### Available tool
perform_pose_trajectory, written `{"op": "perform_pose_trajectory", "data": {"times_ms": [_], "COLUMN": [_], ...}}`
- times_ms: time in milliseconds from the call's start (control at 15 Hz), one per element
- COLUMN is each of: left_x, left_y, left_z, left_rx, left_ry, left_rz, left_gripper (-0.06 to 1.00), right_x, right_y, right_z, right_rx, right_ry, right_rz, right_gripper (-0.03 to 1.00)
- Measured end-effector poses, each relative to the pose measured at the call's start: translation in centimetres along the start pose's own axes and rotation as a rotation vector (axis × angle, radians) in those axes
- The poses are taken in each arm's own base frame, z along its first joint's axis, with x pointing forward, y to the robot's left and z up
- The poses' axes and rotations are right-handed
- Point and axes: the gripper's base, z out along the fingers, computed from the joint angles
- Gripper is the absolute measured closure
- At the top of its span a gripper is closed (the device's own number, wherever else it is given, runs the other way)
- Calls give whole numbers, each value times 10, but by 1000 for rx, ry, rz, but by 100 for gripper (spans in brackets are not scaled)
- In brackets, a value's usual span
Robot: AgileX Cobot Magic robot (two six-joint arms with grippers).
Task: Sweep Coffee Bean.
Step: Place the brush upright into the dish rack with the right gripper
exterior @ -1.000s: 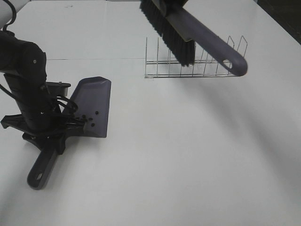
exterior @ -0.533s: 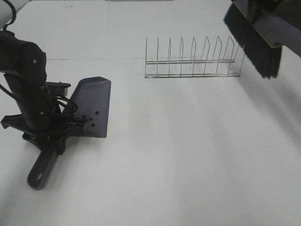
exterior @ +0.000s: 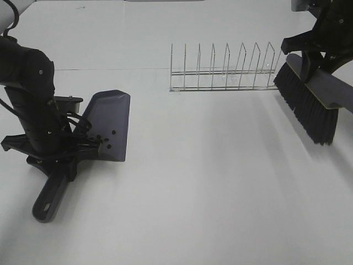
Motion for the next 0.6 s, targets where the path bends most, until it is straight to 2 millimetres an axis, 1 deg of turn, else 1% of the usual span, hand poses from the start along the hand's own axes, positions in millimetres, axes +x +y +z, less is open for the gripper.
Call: {"op": "perform_pose_trajectory", "data": {"times_ms": [133, 333, 533, 600], "left_x": [0, 0, 0, 0], "left_y": [0, 0, 0, 0], "left_z": [0, 0, 0, 0], "left_rx": [3, 3, 3, 3], "left_ry": [1, 1, 1, 1], "left_rz": [-3, -3, -3, -3], "left_gripper": [63, 63, 63, 63], "right_x": [-4, -7, -19, -29], "right_y": [1, -2, -4, -4], "right_z": [16, 40, 44, 39], "right_rx": [0, 37, 54, 57], "right_ry": [3, 25, 3, -35], "right_rz": [-4, -19, -26, -24], "right_gripper": [70, 70, 70, 70]}}
